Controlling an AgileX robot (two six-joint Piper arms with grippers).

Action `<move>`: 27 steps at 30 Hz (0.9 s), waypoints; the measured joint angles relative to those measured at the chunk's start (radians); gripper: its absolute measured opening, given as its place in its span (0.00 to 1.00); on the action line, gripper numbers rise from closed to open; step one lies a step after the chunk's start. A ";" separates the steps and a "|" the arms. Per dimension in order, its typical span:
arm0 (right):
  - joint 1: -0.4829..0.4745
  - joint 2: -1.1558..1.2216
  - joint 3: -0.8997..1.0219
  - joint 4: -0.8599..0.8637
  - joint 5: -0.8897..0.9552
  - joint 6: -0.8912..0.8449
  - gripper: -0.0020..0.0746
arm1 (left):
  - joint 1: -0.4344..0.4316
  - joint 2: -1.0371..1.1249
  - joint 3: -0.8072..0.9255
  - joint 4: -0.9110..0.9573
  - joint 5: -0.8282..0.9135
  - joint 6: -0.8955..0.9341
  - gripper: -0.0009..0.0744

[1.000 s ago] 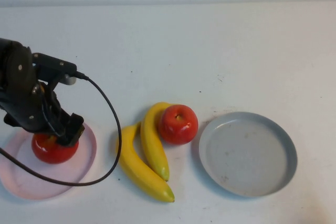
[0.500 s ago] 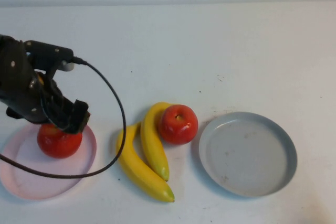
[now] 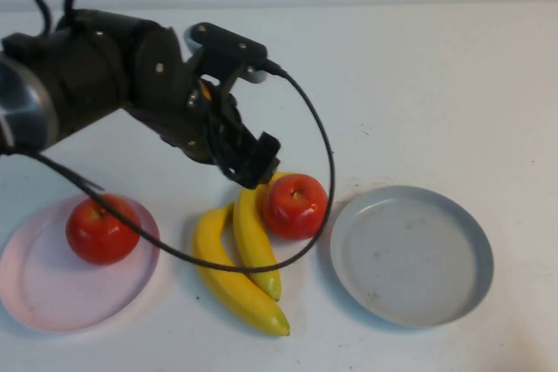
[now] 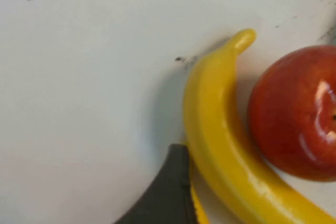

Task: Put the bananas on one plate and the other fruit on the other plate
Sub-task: Put one type of fruit in the left plate

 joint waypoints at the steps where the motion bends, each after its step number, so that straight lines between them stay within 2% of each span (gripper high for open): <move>1: 0.000 0.000 0.000 0.000 0.000 0.000 0.00 | -0.016 0.025 -0.021 -0.002 0.006 0.008 0.90; 9: 0.000 0.000 0.000 0.000 0.000 0.000 0.00 | -0.109 0.155 -0.135 -0.018 0.030 0.024 0.90; 27: 0.000 0.000 0.000 0.000 0.000 0.000 0.00 | -0.127 0.256 -0.180 0.047 0.025 0.037 0.90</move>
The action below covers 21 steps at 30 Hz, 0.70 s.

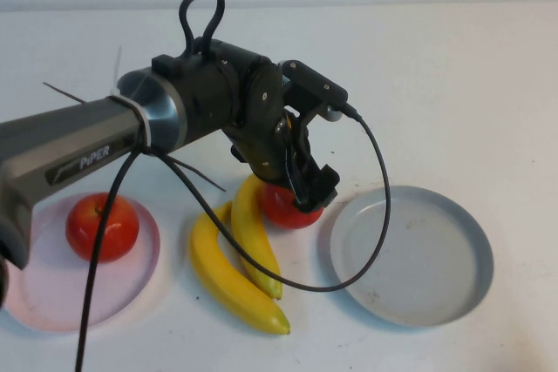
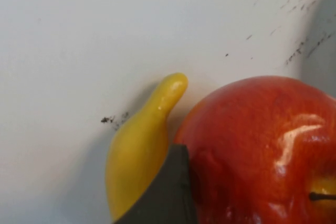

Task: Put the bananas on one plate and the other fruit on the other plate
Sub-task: Put one type of fruit in the left plate

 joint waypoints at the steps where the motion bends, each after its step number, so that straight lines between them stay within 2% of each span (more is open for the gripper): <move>1: 0.000 0.000 0.000 0.000 0.000 0.000 0.00 | 0.000 0.004 -0.002 0.000 -0.004 0.000 0.90; 12: 0.000 0.000 0.000 0.000 0.000 0.000 0.00 | -0.001 0.012 -0.010 0.000 -0.011 0.006 0.89; 17: 0.000 0.000 0.000 0.000 0.000 0.000 0.00 | -0.001 0.012 -0.010 0.000 -0.005 0.008 0.78; 21: 0.000 0.000 0.000 0.000 0.000 0.000 0.00 | -0.001 0.012 -0.010 0.000 -0.003 0.008 0.78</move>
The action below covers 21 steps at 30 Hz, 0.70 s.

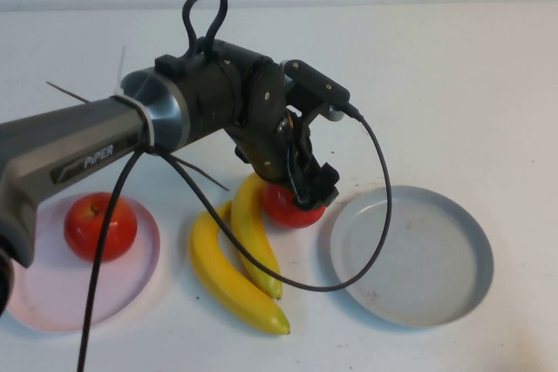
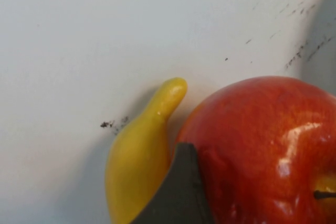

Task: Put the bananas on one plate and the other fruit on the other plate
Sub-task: Put one type of fruit in the left plate

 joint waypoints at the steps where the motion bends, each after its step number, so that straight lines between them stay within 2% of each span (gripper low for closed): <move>1: 0.000 0.000 0.000 0.000 0.000 0.000 0.00 | 0.000 0.000 0.000 0.000 0.001 0.000 0.78; 6: 0.000 0.000 0.000 0.000 0.000 0.000 0.00 | 0.000 -0.038 0.000 0.005 0.034 0.000 0.78; 12: 0.000 0.000 0.000 0.000 0.000 0.000 0.00 | 0.003 -0.188 0.001 0.008 0.090 -0.043 0.78; 17: 0.000 0.000 0.000 0.000 0.000 0.000 0.00 | 0.072 -0.282 0.019 0.008 0.217 -0.098 0.78; 21: 0.000 0.000 0.000 0.000 0.000 0.000 0.00 | 0.142 -0.377 0.139 0.026 0.244 -0.139 0.78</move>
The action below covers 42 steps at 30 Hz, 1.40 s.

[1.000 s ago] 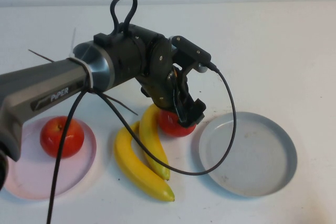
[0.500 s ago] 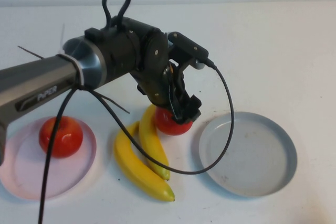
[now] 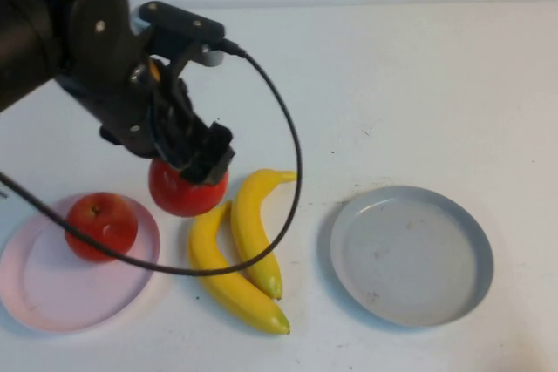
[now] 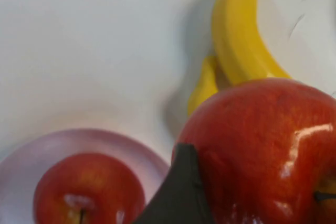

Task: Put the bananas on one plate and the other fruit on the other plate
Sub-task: Put one type of fruit in the left plate, then put another type of fruit in the right plate

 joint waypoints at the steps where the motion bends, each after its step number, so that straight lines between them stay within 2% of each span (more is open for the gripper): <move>1: 0.000 0.000 0.000 0.000 0.000 0.000 0.00 | 0.015 -0.034 0.038 0.009 -0.002 -0.012 0.78; 7: 0.000 0.000 0.000 0.000 0.000 0.000 0.00 | 0.098 -0.224 0.224 0.040 0.013 -0.101 0.78; 13: 0.000 0.000 0.000 0.000 0.000 0.000 0.00 | 0.201 -0.317 0.371 0.065 0.055 -0.117 0.77; 17: 0.000 0.000 0.000 0.000 0.000 0.000 0.00 | 0.307 -0.339 0.468 0.079 -0.005 -0.117 0.77; 20: 0.000 0.000 0.000 0.000 0.000 0.000 0.00 | 0.355 -0.339 0.540 0.085 -0.082 -0.101 0.77; 23: 0.000 0.000 0.000 0.000 0.000 0.000 0.00 | 0.363 -0.332 0.581 0.085 -0.168 -0.066 0.78; 28: 0.000 0.000 0.000 0.000 0.000 0.000 0.00 | 0.363 -0.319 0.610 0.096 -0.269 -0.054 0.90; 36: 0.000 0.000 0.000 0.000 0.000 0.000 0.00 | 0.363 -0.328 0.610 0.120 -0.282 -0.071 0.90; 42: 0.000 0.000 0.000 0.000 0.000 0.000 0.00 | 0.363 -0.474 0.610 0.058 -0.280 -0.072 0.90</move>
